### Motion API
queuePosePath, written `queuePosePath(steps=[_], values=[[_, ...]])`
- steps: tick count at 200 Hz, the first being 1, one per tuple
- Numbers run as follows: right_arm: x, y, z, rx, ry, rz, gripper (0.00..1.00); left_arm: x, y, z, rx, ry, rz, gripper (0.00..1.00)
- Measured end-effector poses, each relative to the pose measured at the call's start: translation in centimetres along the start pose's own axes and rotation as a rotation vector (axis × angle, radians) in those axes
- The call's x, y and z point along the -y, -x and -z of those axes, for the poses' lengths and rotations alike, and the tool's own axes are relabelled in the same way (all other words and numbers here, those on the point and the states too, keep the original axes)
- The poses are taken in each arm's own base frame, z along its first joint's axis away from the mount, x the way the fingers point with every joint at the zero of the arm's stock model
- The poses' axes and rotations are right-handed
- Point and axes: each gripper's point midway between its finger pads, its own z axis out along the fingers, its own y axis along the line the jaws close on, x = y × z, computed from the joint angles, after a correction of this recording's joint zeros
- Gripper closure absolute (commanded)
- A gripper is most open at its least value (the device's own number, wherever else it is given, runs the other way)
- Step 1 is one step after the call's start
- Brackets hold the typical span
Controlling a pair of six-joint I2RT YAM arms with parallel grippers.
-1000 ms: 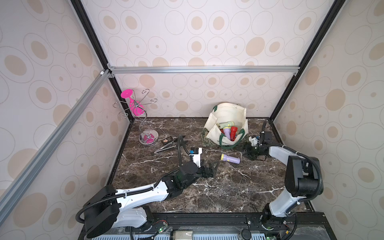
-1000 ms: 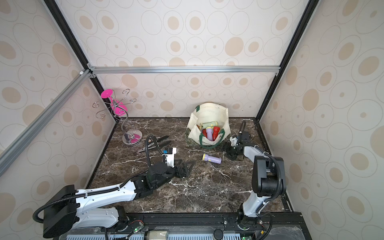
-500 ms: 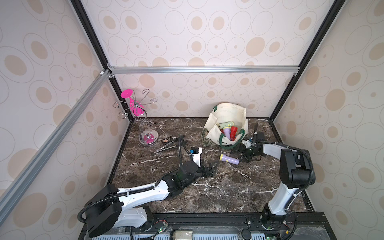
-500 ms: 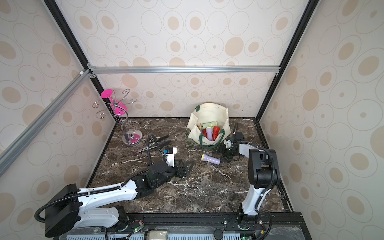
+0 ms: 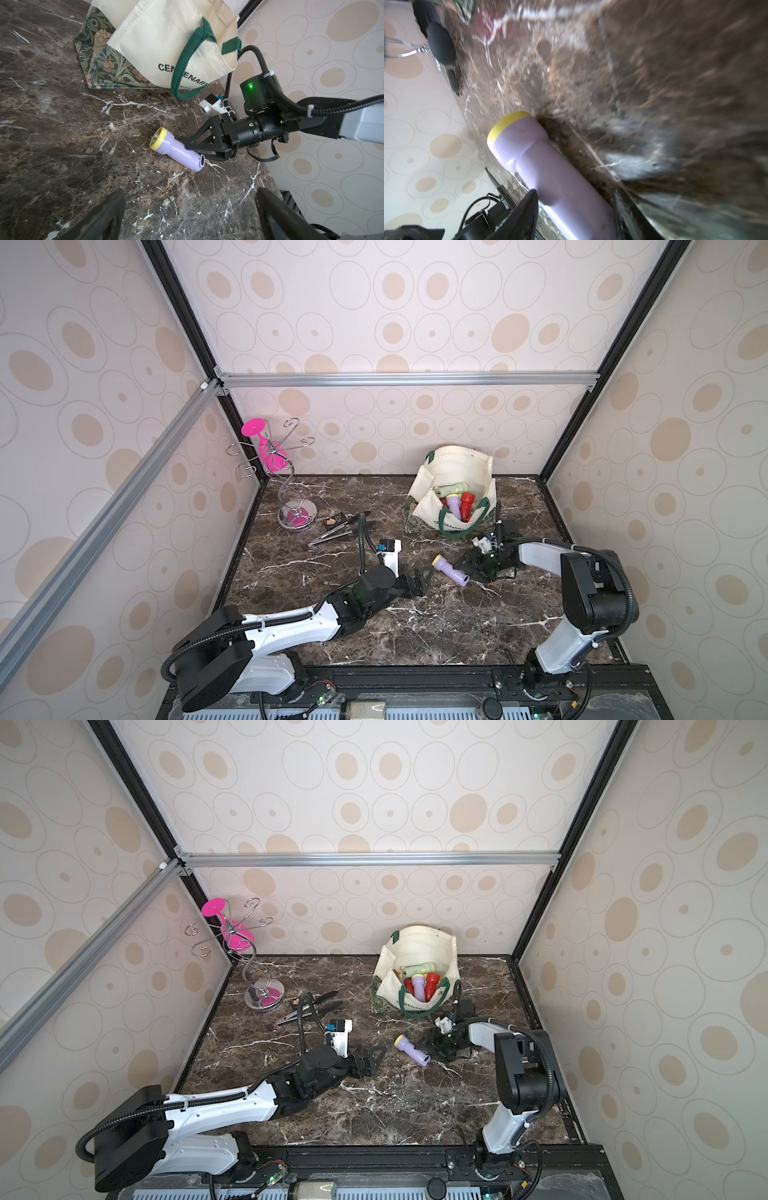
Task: Put the flashlights into the tote bags
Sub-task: Pick up the flashlight from the center of the board.
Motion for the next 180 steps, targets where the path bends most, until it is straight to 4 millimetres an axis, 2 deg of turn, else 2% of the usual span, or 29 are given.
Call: queuePosePath(steps=[38,72,118,148,180], values=[[-0.8,-2.6,-0.6,-0.037,-0.028,0.079,0.4,-0.8,-0.8,0.1,-0.007,0.005,0.028,0.03],[-1.1,-3.9,-1.1,-0.058,-0.077,0.165,0.4,-2.0,-1.9,0.4,-0.021,0.023,0.045,0.04],[-1.5,-6.6,-2.2,-0.124,-0.134,0.286,0.4,-2.0,-1.3,1.2,0.006,0.013,0.067,0.04],[-1.1,-6.9,-2.0,-0.135,-0.211,0.338,0.4,-2.4,-1.2,1.8,0.021,0.018,0.082,0.04],[-1.8,-7.2,-2.1,-0.137,-0.301,0.432,0.37,-2.8,-1.1,2.4,0.036,0.023,0.092,0.04]])
